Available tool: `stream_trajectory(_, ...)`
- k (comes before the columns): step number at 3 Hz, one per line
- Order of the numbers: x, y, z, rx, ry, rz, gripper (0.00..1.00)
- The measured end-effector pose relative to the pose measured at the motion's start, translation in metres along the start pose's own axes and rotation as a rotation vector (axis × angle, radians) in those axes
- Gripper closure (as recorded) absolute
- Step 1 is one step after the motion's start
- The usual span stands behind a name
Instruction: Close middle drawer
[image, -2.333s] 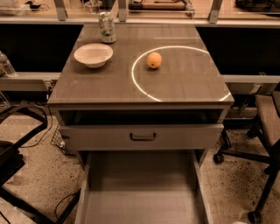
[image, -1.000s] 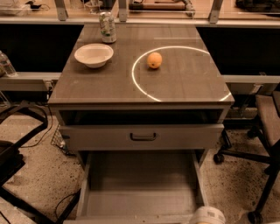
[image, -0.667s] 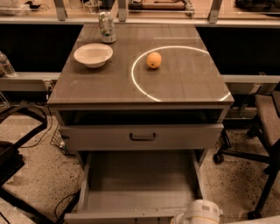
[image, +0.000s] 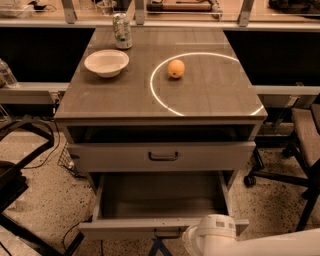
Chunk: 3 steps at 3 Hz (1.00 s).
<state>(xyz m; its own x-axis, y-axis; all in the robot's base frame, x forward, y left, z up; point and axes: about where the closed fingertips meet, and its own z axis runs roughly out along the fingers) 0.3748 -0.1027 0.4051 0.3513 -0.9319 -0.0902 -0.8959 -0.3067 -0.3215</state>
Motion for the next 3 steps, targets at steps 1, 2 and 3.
stream_trajectory(1, 0.001, -0.009, 0.013, 0.001, -0.014, -0.004, 1.00)
stream_trajectory(2, 0.014, -0.026, 0.023, 0.010, -0.011, -0.020, 1.00)
stream_trajectory(3, 0.033, -0.055, 0.037, 0.028, -0.005, -0.037, 1.00)
